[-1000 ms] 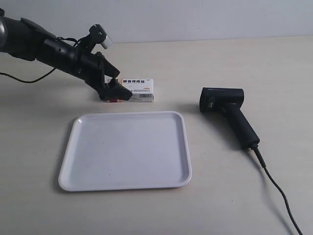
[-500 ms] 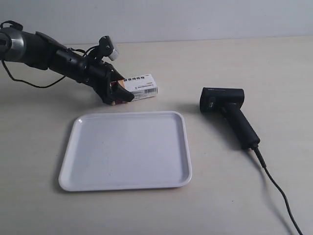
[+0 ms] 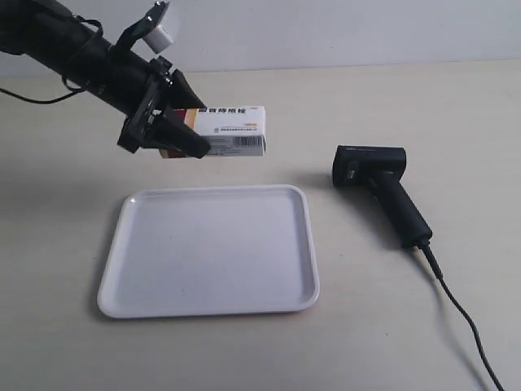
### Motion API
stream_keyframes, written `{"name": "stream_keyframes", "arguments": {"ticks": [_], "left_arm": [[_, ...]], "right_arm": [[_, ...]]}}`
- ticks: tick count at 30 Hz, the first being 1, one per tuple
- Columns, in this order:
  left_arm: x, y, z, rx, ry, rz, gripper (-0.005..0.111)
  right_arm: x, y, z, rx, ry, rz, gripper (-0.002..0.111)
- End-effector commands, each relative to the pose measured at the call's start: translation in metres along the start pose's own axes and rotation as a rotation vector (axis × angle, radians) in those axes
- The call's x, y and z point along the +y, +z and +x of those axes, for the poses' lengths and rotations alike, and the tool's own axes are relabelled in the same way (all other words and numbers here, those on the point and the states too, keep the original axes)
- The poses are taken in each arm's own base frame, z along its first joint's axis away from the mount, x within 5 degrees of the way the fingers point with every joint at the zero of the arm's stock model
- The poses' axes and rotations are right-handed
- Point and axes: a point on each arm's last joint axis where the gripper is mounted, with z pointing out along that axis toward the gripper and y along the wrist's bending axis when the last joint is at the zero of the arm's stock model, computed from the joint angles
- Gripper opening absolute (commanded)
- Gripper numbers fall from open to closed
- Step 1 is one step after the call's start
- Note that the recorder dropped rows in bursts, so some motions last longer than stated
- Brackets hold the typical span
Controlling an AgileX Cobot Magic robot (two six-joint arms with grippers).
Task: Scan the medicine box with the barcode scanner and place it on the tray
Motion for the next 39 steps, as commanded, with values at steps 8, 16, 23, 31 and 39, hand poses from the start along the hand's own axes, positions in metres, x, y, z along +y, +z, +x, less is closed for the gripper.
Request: {"name": "stream_keyframes", "arguments": {"ticks": [8, 16, 23, 31, 39], "left_arm": [[-0.080, -0.004, 0.018, 0.060, 0.042, -0.259, 0.000], [-0.080, -0.003, 0.019, 0.060, 0.040, -0.258, 0.000], [-0.080, -0.002, 0.020, 0.063, 0.039, -0.247, 0.000], [-0.079, 0.006, 0.030, 0.079, 0.017, -0.220, 0.000], [-0.078, 0.004, 0.032, 0.083, 0.012, -0.225, 0.000]], "right_arm": [[0.048, 0.164, 0.041, 0.603, -0.213, -0.249, 0.074], [0.051, 0.223, 0.082, 0.774, -0.357, -0.175, 0.090], [0.053, 0.234, 0.090, 0.770, -0.440, -0.235, 0.064], [0.050, 0.227, 0.068, 0.745, -0.491, -0.157, 0.010], [0.050, 0.176, 0.033, 0.644, -0.558, -0.190, 0.000]]}}
